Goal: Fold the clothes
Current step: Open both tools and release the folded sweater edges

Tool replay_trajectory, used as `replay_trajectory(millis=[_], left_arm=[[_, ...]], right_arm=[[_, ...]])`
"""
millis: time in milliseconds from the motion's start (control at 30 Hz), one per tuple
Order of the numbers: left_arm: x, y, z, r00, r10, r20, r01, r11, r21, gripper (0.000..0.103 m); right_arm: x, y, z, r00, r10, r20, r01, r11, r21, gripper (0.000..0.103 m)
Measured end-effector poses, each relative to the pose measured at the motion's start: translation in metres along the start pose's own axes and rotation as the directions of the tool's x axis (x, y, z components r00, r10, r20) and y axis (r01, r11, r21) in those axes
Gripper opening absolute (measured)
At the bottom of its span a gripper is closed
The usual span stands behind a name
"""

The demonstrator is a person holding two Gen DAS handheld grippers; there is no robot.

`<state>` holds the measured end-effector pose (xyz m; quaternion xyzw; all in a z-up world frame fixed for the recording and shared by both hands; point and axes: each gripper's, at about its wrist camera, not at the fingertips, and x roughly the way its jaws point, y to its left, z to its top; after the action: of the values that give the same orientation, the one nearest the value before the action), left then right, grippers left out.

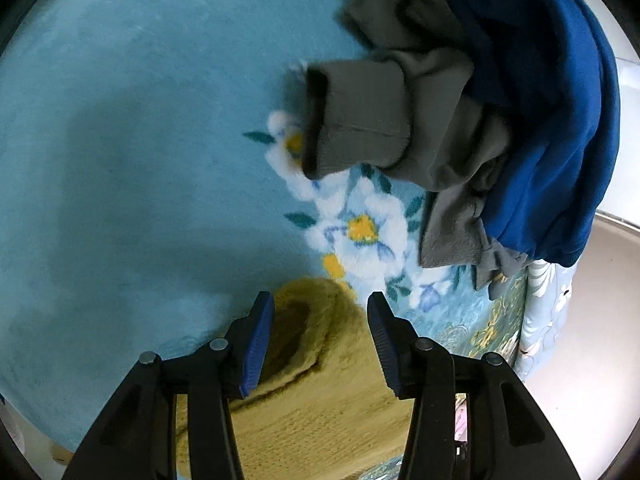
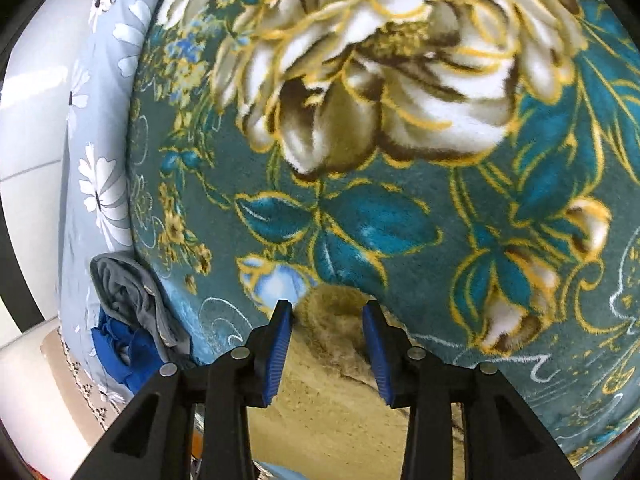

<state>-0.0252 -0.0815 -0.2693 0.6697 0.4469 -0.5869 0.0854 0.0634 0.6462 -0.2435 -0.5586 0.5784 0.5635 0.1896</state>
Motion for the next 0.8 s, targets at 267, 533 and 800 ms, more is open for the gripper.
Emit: replay_trajectory(millis=[267, 533, 800], left_arm=[[0.007, -0.006, 0.002, 0.995, 0.093, 0.029, -0.094, 0.995, 0.032, 0.014], [-0.018, 0.029, -0.003, 0.979, -0.007, 0.201, 0.019, 0.998, -0.055, 0.012], [-0.014, 0.033, 0.004, 0.986, 0.003, 0.165, 0.006, 0.999, -0.053, 0.013]], right_arm=[[0.008, 0.022, 0.004, 0.992, -0.117, -0.040, 0.111, 0.987, -0.115, 0.015], [-0.017, -0.015, 0.013, 0.994, -0.057, 0.093, 0.059, 0.998, -0.019, 0.012], [-0.006, -0.001, 0.012, 0.993, -0.082, 0.091, 0.090, 0.992, -0.083, 0.014]])
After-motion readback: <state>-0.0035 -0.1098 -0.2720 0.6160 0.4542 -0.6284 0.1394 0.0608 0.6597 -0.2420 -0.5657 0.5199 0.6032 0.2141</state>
